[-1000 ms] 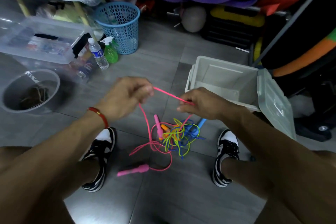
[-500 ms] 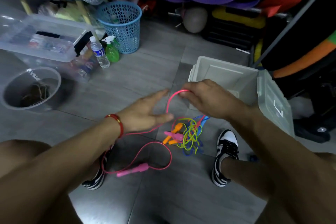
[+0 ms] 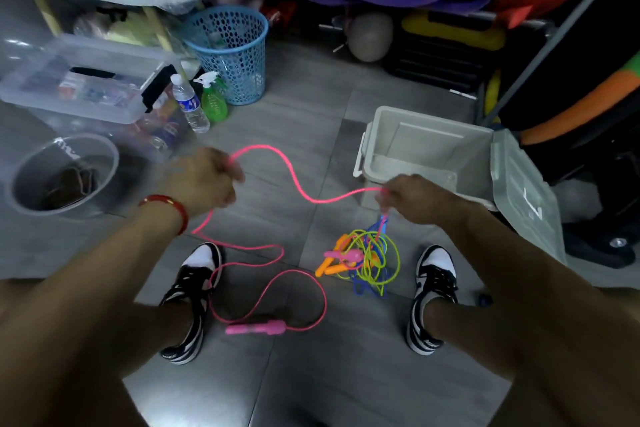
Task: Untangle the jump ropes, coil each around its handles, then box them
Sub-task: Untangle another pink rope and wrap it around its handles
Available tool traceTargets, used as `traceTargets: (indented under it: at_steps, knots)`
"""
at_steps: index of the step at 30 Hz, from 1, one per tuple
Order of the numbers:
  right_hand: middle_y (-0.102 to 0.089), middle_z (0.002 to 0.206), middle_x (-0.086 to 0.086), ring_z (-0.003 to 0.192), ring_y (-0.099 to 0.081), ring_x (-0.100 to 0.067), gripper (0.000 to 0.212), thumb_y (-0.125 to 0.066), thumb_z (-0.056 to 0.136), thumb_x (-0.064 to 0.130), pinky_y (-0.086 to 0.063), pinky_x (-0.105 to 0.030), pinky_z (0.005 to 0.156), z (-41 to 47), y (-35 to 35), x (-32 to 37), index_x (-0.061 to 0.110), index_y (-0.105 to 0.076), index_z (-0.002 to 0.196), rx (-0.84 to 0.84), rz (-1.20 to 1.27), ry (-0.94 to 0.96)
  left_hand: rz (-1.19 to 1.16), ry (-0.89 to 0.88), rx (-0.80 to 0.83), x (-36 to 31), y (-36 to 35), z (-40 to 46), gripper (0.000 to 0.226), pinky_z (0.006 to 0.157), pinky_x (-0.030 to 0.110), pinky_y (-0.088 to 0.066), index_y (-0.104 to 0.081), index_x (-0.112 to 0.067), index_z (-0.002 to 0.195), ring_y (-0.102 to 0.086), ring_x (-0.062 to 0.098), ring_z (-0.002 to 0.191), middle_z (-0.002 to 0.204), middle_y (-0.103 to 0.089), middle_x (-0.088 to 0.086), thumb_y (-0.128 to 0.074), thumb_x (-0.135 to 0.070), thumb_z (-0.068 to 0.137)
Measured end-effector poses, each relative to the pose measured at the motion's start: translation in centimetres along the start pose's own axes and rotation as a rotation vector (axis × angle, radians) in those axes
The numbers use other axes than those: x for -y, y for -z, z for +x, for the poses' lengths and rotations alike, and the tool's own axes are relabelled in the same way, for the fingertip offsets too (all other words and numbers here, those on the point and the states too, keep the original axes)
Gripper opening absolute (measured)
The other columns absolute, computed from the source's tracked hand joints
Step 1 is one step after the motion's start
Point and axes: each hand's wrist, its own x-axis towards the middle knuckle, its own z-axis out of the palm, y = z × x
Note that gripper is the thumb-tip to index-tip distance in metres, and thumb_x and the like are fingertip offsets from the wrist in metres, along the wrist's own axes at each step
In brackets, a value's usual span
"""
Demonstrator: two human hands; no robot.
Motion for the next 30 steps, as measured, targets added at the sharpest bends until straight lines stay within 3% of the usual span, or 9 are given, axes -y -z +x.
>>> traceTargets:
  at_steps: [3,5,7,10,12,14,18,22,30]
  knots:
    - [-0.072,0.064,-0.002,0.066,-0.071,-0.020,0.035,-0.054,0.103,0.029,-0.053,-0.028,0.070,0.2,2.6,4.3,0.014,-0.070,0.077,-0.083,0.252,0.123,0.602,0.009,0.215,0.3,-2.6,-1.2,0.067,0.107,0.041,-0.043,-0.039,-0.009,0.148,-0.052,0.038,0.128,0.143,-0.050,0.022,-0.060,-0.040,0.093]
    - [-0.067,0.058,0.001,0.057,-0.065,-0.015,0.034,-0.055,0.101,0.038,-0.051,-0.027,0.065,-0.5,3.7,6.7,0.018,-0.070,0.078,-0.128,0.192,0.208,0.412,-0.187,0.205,-0.5,-3.8,-2.3,0.099,0.115,0.040,-0.035,-0.008,-0.020,0.159,-0.039,0.035,0.141,0.160,-0.027,0.015,-0.064,-0.055,0.085]
    - [-0.062,0.060,0.006,0.058,-0.057,-0.010,0.034,-0.055,0.098,0.046,-0.049,-0.030,0.065,-1.2,4.0,8.7,0.021,-0.071,0.083,-0.189,0.027,0.327,0.092,-0.426,0.264,-2.5,-4.7,-3.5,0.100,0.118,0.026,-0.026,-0.007,-0.029,0.159,-0.029,0.014,0.147,0.163,-0.023,-0.003,-0.068,-0.056,0.084]
    - [-0.055,0.060,0.010,0.065,-0.055,-0.013,0.044,-0.047,0.093,0.061,-0.047,-0.032,0.065,-1.4,3.6,10.2,0.024,-0.070,0.090,-0.222,-0.038,0.376,-0.189,-0.511,0.348,-5.2,-5.8,-4.4,0.057,0.098,0.009,-0.039,-0.044,-0.031,0.144,-0.053,0.001,0.126,0.136,-0.060,-0.011,-0.067,-0.039,0.093]
    - [-0.055,0.059,0.007,0.064,-0.055,-0.014,0.047,-0.046,0.093,0.064,-0.046,-0.031,0.063,-1.0,3.1,9.9,0.024,-0.070,0.089,-0.227,-0.021,0.377,-0.259,-0.551,0.310,-5.7,-5.8,-4.4,0.020,0.090,0.029,-0.052,-0.065,-0.027,0.110,-0.069,0.015,0.095,0.088,-0.075,-0.004,-0.056,-0.040,0.098]
    - [-0.054,0.059,0.003,0.059,-0.051,-0.013,0.041,-0.055,0.095,0.057,-0.042,-0.027,0.059,-0.4,2.9,8.7,0.020,-0.069,0.082,-0.178,0.035,0.363,-0.287,-0.570,0.258,-5.5,-5.0,-4.2,0.031,0.079,0.047,-0.054,-0.067,-0.021,0.093,-0.069,0.026,0.073,0.062,-0.069,-0.001,-0.046,-0.043,0.099]
    - [-0.061,0.072,-0.004,0.070,-0.057,-0.018,0.024,-0.069,0.094,0.031,-0.046,-0.034,0.070,0.7,-0.1,4.5,0.013,-0.071,0.079,0.001,0.071,0.270,-0.423,-0.618,0.149,-5.6,-4.1,-3.7,0.031,0.068,0.051,-0.054,-0.063,-0.020,0.086,-0.063,0.041,0.063,0.056,-0.065,0.000,-0.045,-0.041,0.100]
    - [-0.068,0.092,-0.010,0.089,-0.064,-0.024,0.019,-0.064,0.097,0.021,-0.046,-0.035,0.086,0.9,-2.3,1.8,0.009,-0.076,0.087,0.027,0.099,0.185,-0.598,-0.551,0.078,-5.4,-3.2,-3.1,0.029,0.057,0.027,-0.046,-0.063,-0.009,0.084,-0.058,0.030,0.053,0.051,-0.057,0.001,-0.045,-0.024,0.100]
    - [-0.072,0.062,-0.007,0.057,-0.071,-0.014,0.028,-0.070,0.092,0.032,-0.060,-0.037,0.069,1.0,1.7,5.5,0.007,-0.073,0.080,-0.169,0.235,0.061,-0.152,-0.295,0.139,-3.1,-6.0,-1.9,0.018,0.066,0.030,-0.047,-0.061,-0.021,0.083,-0.056,0.011,0.059,0.065,-0.061,-0.006,-0.063,-0.036,0.094]
